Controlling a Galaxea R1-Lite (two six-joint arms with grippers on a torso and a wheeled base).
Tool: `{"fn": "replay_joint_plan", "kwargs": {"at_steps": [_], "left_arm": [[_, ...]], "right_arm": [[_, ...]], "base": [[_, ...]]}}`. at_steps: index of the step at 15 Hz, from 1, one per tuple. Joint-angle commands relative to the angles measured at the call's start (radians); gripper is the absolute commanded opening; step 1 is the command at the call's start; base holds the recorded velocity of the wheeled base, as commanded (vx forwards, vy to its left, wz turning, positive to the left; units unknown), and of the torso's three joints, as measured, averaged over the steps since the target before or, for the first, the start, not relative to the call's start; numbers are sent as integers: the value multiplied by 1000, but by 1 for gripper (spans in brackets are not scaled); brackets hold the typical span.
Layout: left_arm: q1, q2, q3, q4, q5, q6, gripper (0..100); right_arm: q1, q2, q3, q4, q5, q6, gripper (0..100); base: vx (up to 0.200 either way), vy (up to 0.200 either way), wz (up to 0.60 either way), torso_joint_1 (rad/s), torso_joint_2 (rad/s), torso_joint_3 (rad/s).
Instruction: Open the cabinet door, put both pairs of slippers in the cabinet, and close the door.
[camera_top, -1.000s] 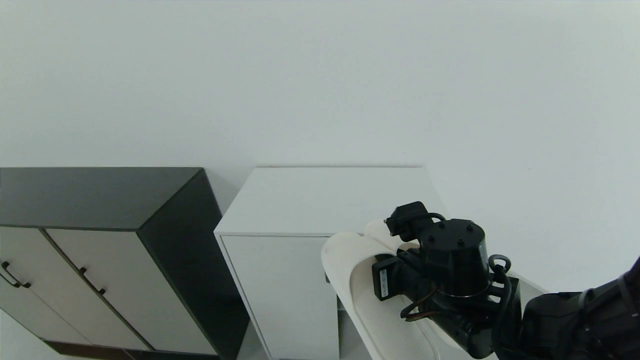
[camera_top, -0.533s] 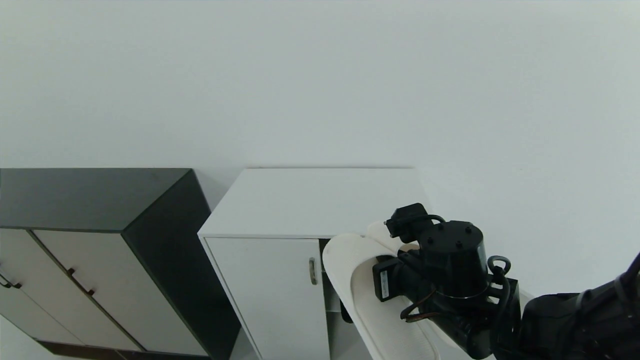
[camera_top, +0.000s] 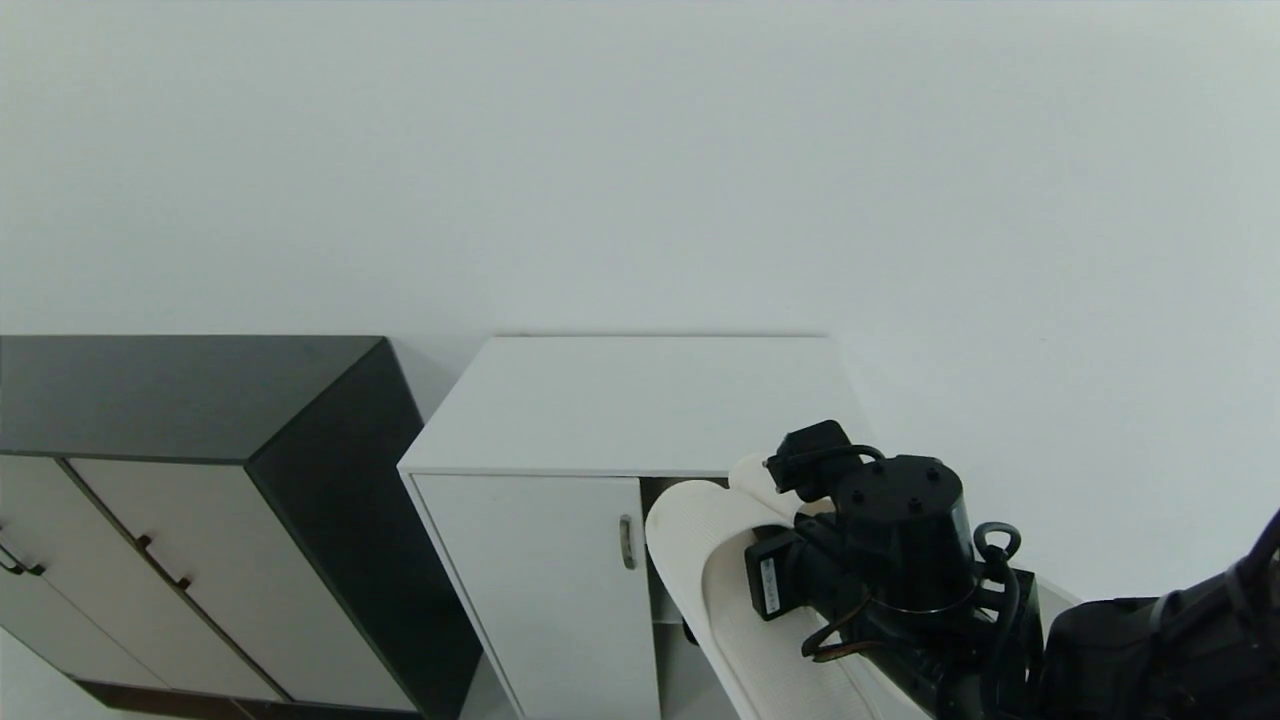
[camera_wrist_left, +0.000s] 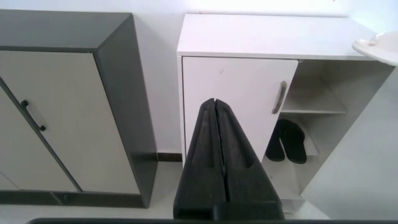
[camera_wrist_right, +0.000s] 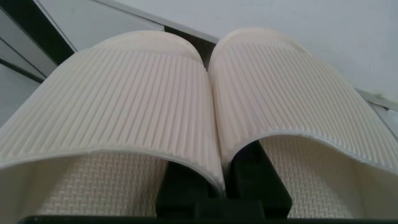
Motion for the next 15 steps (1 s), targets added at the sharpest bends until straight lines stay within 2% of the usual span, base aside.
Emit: {"fn": "replay_joint_plan", "kwargs": {"at_steps": [1,7,15], "left_arm": [[0,0,0,0,0,0,0],[0,0,0,0,0,0,0],[0,0,0,0,0,0,0]], "right_arm": [[0,-1,0,-1,-1,-1,0],[0,-1,13,-1,4,-1,0],[0,-1,11,-3,4,-13,0]], "base": [[0,0,0,0,0,0],[0,0,0,0,0,0],[0,0,0,-146,334,178]]}}
